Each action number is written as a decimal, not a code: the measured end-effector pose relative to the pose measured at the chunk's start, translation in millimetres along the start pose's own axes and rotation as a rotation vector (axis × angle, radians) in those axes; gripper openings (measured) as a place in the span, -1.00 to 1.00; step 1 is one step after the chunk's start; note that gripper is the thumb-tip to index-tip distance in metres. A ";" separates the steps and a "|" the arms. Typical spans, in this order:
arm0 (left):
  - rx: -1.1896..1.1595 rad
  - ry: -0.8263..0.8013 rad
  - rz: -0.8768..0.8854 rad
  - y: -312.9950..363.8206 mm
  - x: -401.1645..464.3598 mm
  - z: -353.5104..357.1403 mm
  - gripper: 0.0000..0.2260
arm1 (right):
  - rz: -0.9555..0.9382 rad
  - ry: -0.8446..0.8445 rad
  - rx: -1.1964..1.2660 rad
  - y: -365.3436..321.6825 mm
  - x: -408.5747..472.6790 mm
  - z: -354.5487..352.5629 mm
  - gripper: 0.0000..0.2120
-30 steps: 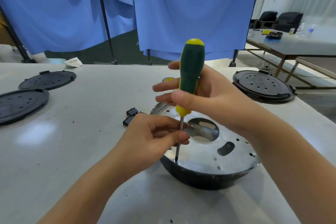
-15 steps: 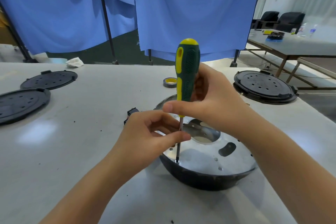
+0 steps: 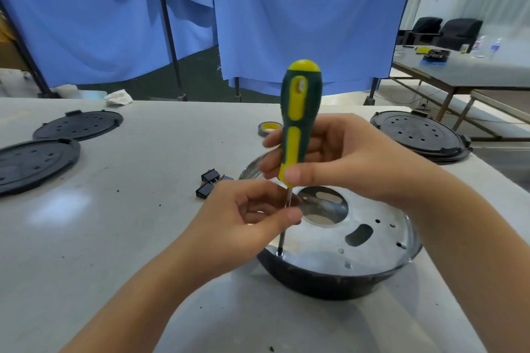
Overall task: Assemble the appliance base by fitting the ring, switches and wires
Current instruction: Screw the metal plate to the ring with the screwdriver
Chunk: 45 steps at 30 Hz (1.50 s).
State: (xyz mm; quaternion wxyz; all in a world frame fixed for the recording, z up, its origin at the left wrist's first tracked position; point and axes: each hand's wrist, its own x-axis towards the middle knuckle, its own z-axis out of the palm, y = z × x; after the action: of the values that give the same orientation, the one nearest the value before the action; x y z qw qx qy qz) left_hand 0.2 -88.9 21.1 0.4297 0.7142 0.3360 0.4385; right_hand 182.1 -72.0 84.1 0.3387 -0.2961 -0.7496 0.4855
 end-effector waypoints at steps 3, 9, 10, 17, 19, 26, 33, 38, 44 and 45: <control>0.044 0.103 0.025 3.3 1.2 0.9 -0.76 | -0.092 0.278 -0.300 0.1 3.9 16.4 -0.66; 0.009 0.038 -0.045 3.5 1.4 -2.1 -0.80 | -0.095 0.422 -0.472 7.3 8.7 29.9 -0.56; -0.001 0.016 -0.061 4.0 0.7 -2.5 -0.78 | -0.074 0.339 -0.377 6.4 8.3 25.2 -0.63; 0.030 -0.131 -0.027 1.5 -0.5 -6.7 -0.74 | -0.062 0.038 0.147 6.1 2.3 -3.0 -0.57; 0.052 -0.157 -0.017 0.5 -0.2 -5.6 -0.74 | -0.058 0.122 0.061 6.6 2.5 -2.8 -0.62; 0.008 0.123 0.017 -0.1 1.4 -4.3 -0.81 | -0.129 0.465 -0.396 1.8 6.8 21.8 -0.52; 0.019 0.031 -0.021 1.0 2.4 -2.5 -0.75 | 0.022 0.081 0.084 1.9 3.5 6.9 -0.48; -0.006 -0.040 -0.014 2.3 0.9 -4.5 -0.75 | 0.002 -0.097 0.199 3.9 -0.8 -5.2 -0.50; -0.026 -0.083 -0.019 2.4 -0.5 -5.0 -0.76 | -0.040 -0.101 0.140 1.9 -3.3 -10.6 -0.53; -0.041 -0.082 -0.026 2.3 -0.7 -5.9 -0.76 | -0.047 -0.058 0.095 0.8 -2.5 -9.0 -0.57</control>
State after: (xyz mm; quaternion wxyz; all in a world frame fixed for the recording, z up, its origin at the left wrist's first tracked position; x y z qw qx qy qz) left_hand -5.3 -88.6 24.4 0.4634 0.7181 0.3182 0.4103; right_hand 190.8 -68.9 85.5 0.3417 -0.2476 -0.7420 0.5210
